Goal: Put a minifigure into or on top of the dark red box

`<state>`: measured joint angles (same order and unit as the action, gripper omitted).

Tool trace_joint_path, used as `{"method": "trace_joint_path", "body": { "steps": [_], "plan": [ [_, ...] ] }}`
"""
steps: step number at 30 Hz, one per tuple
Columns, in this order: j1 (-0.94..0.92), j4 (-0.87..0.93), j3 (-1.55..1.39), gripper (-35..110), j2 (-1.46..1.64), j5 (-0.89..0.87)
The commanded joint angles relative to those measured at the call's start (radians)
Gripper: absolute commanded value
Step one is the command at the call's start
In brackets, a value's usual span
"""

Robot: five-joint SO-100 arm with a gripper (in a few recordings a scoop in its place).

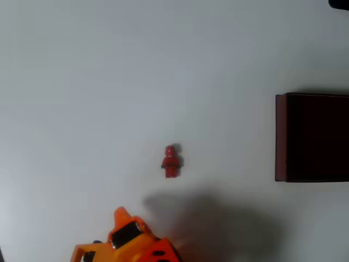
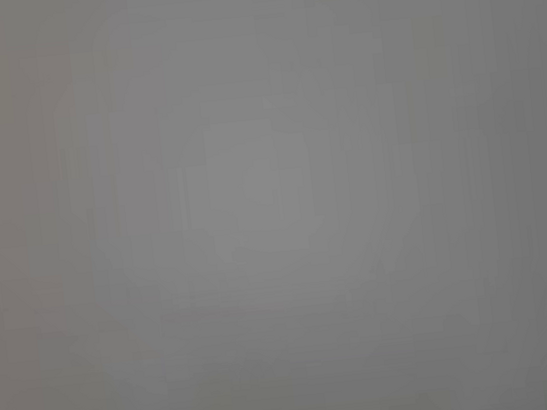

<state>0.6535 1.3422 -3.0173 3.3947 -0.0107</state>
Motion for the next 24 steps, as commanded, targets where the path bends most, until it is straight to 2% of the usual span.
{"method": "trace_joint_path", "body": {
  "steps": [1,8,10,11,14,18,19,22,24],
  "plan": [
    [-0.003,0.015,-0.002,0,0.015,-0.034],
    [-0.005,0.044,0.232,4,0.014,-0.351],
    [-0.005,0.074,0.316,15,0.012,-0.500],
    [-0.006,0.069,0.336,15,0.012,-0.586],
    [-0.035,-0.020,0.359,13,-0.009,-0.776],
    [-0.048,-0.110,0.370,16,-0.014,-0.877],
    [-0.048,-0.146,0.373,17,-0.014,-0.983],
    [-0.046,-0.120,0.397,24,-0.014,-1.111],
    [-0.051,-0.114,0.360,25,-0.015,-1.267]
  ]
}}
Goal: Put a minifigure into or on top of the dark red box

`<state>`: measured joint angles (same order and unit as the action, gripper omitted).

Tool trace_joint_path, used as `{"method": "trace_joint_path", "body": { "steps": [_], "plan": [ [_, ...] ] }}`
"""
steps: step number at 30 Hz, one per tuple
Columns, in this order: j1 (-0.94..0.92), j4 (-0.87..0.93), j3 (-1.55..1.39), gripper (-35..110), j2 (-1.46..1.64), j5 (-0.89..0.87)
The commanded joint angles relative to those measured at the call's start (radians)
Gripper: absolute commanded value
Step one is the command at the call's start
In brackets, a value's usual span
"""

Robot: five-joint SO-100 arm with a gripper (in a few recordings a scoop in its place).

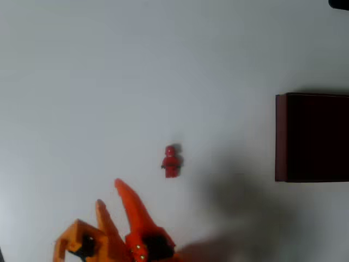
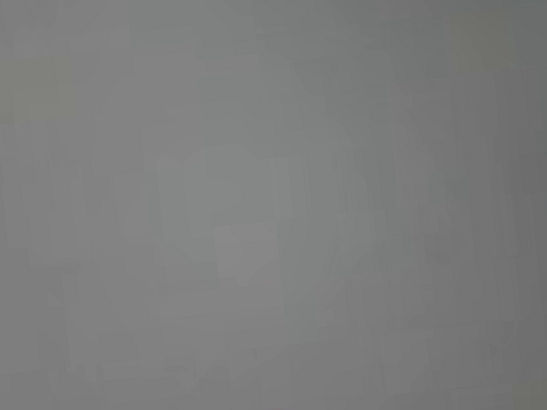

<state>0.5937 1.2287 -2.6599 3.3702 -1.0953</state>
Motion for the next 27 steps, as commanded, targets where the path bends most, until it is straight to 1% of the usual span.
{"method": "trace_joint_path", "body": {
  "steps": [1,3,5,6,10,12,13,14,17,19,21,23,27],
  "plan": [
    [-0.002,-0.040,-0.029,24,0.003,-0.245],
    [-0.038,-0.229,-0.121,22,-0.009,-0.255],
    [-0.032,-0.339,-0.218,21,-0.006,-0.385],
    [-0.020,-0.364,-0.250,23,-0.003,-0.436],
    [0.023,-0.341,-0.328,25,0.012,-0.670],
    [0.014,-0.290,-0.330,25,0.011,-0.723],
    [-0.005,-0.252,-0.313,25,0.002,-0.719],
    [-0.025,-0.186,-0.279,25,-0.005,-0.716],
    [-0.094,0.094,-0.161,25,-0.014,-0.759],
    [-0.163,0.207,-0.110,24,-0.015,-0.746],
    [-0.230,0.267,-0.086,20,-0.017,-0.716],
    [-0.279,0.305,-0.081,19,-0.017,-0.704],
    [-0.319,0.321,-0.109,26,-0.017,-0.736]
  ]
}}
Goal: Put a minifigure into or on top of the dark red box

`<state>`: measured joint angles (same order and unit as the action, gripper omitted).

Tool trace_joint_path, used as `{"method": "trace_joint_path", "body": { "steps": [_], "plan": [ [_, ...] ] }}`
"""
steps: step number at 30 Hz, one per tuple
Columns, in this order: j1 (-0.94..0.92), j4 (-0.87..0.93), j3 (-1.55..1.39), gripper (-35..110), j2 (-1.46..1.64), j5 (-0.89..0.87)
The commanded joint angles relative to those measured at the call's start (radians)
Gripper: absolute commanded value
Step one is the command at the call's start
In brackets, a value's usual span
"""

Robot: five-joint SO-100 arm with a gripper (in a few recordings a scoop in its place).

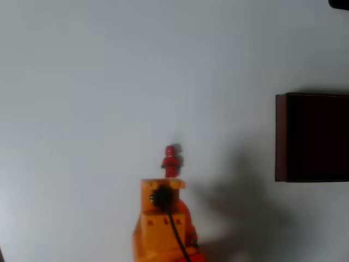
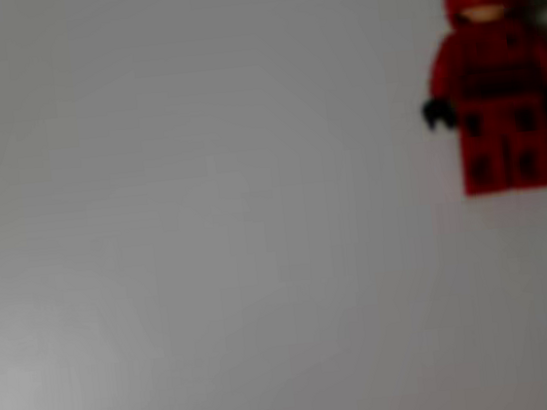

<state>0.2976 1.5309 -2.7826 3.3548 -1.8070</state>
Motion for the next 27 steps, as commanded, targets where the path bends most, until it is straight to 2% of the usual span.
{"method": "trace_joint_path", "body": {
  "steps": [1,7,12,16,21,27],
  "plan": [
    [-0.026,0.009,-0.002,27,-0.002,-0.037],
    [-0.057,-0.006,-0.057,28,-0.002,-0.063],
    [-0.115,-0.008,-0.054,28,-0.008,-0.011],
    [-0.152,-0.026,0.005,28,-0.150,0.048],
    [-0.167,-0.066,0.149,27,-0.480,0.110],
    [-0.143,-0.164,0.075,28,-0.469,0.095]
  ]
}}
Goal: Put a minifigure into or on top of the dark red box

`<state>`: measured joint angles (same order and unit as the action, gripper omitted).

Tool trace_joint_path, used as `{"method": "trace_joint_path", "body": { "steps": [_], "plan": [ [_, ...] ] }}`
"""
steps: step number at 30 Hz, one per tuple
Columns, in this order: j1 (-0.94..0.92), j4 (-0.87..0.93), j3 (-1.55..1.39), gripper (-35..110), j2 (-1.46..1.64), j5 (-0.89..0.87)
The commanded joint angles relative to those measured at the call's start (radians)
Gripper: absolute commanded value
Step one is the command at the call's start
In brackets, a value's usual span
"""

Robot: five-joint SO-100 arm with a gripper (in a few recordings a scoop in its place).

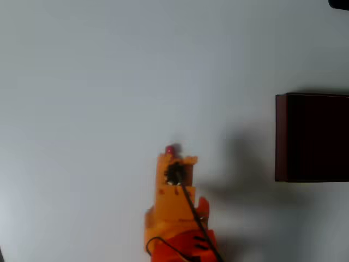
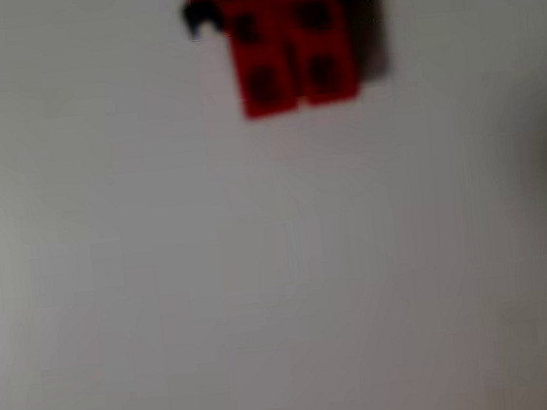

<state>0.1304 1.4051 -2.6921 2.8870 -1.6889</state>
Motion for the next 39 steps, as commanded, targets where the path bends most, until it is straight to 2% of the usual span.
{"method": "trace_joint_path", "body": {
  "steps": [1,5,10,26,39],
  "plan": [
    [0.035,-0.066,-0.025,28,-0.012,-0.032],
    [0.089,-0.167,-0.043,27,-0.103,-0.104],
    [0.104,-0.242,-0.028,27,-0.252,-0.114],
    [0.063,-0.454,-0.103,27,-0.351,-0.035],
    [0.029,-0.541,-0.121,27,-0.439,0.009]
  ]
}}
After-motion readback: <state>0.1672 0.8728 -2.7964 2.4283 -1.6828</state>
